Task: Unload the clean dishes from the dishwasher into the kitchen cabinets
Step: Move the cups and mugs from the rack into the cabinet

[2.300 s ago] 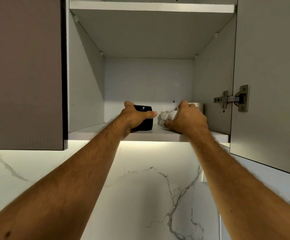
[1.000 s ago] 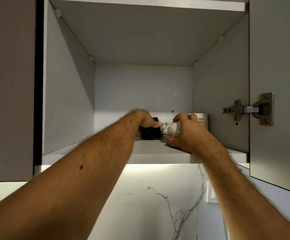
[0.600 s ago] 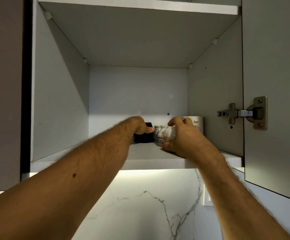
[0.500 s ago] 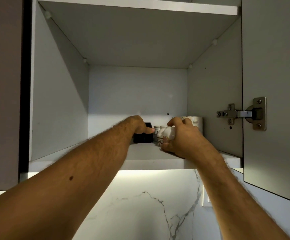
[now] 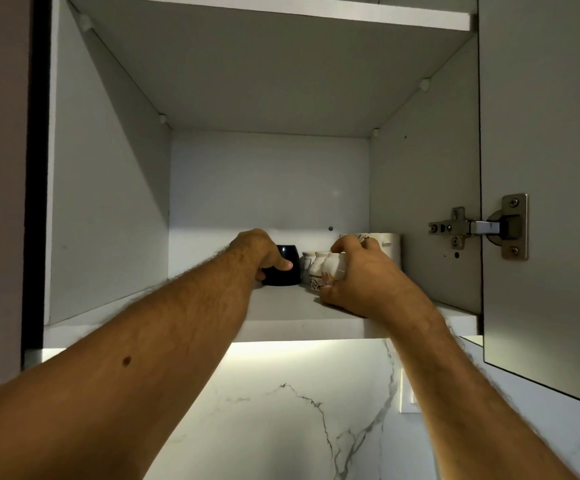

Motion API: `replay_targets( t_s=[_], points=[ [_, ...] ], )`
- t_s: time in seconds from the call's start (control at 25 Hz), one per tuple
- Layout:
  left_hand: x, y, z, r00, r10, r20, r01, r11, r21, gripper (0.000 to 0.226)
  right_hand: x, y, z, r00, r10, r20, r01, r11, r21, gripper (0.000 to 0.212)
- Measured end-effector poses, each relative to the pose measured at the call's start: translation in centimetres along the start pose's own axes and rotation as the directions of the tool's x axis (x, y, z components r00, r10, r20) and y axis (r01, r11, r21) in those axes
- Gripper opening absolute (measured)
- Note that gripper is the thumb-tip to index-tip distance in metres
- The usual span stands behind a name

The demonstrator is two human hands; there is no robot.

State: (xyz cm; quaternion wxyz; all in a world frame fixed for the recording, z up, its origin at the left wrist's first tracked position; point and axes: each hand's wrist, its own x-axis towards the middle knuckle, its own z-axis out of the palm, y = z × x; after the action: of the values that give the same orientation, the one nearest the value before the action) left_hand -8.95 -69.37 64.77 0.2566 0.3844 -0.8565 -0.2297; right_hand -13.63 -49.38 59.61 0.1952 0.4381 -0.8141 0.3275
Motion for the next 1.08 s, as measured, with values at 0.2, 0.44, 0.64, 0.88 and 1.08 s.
replay_targets(
  t_s=[0.2, 0.44, 0.64, 0.88, 1.08],
  points=[
    [-0.3, 0.0, 0.1, 1.000, 0.013, -0.023, -0.012, 0.999, 0.040, 0.054, -0.1, -0.1, -0.1, 1.000, -0.009, 0.007, 0.009, 1.000, 0.005, 0.080],
    [-0.8, 0.2, 0.1, 1.000, 0.011, -0.014, -0.010, 0.998, 0.057, 0.062, 0.2, 0.0, 0.0, 1.000, -0.004, 0.004, 0.004, 1.000, -0.003, 0.079],
    [-2.3, 0.1, -0.1, 0.990, 0.009, -0.142, 0.007, 0.994, 0.112, 0.089, 0.0, 0.1, 0.0, 1.000, 0.001, -0.016, -0.002, 0.998, -0.057, 0.080],
    [-7.6, 1.7, -1.0, 0.881, 0.254, -0.399, -0.181, 0.961, 0.211, 0.049, -0.4, -0.1, -0.2, 0.998, 0.003, -0.055, -0.005, 0.999, -0.041, 0.078],
    [-12.8, 2.1, 0.8, 0.909, 0.281, -0.307, -0.181, 0.931, 0.318, 0.032, -0.6, -0.2, 0.0, 0.987, 0.032, -0.156, -0.029, 0.999, 0.019, 0.084]
  ],
)
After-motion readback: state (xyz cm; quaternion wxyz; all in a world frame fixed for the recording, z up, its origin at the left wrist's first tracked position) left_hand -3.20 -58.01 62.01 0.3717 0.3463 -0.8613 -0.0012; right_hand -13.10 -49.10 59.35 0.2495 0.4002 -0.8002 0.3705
